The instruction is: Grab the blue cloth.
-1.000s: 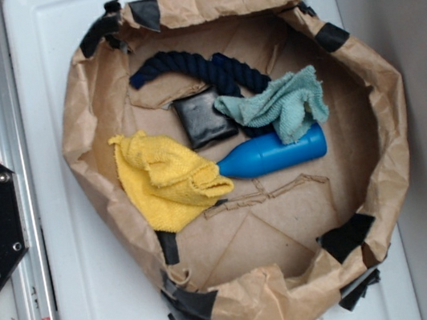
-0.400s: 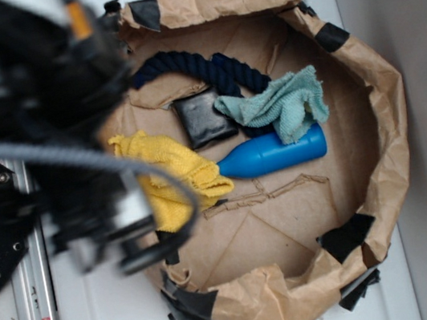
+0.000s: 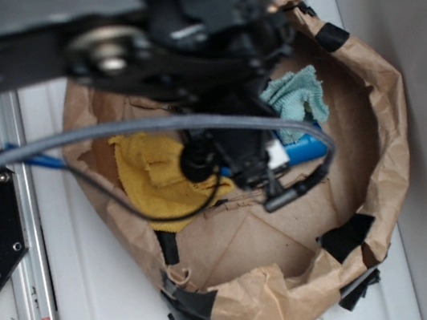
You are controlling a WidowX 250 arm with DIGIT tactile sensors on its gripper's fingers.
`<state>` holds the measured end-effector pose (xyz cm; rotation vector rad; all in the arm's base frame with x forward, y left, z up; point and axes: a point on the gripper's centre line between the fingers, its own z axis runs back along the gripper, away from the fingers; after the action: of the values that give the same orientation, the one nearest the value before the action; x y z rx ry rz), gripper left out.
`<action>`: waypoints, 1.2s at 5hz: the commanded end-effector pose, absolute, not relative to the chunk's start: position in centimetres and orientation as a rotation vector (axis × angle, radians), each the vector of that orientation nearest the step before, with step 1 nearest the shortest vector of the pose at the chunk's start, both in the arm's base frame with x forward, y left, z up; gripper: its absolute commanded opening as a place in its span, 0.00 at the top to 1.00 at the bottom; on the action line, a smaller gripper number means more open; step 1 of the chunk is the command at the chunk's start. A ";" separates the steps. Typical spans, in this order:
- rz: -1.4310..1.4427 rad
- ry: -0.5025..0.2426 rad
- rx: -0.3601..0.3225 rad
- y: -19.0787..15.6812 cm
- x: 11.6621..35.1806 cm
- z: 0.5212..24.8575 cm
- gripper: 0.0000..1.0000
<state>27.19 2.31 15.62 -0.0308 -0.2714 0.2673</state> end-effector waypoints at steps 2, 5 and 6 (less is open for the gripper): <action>0.247 -0.199 0.005 4.8 30.5 7.6 0.00; 0.167 -0.232 -0.023 4.8 31.6 9.1 1.00; 0.156 -0.244 0.032 5.7 31.9 10.3 1.00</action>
<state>31.12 4.81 7.55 0.0241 -0.1491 0.1354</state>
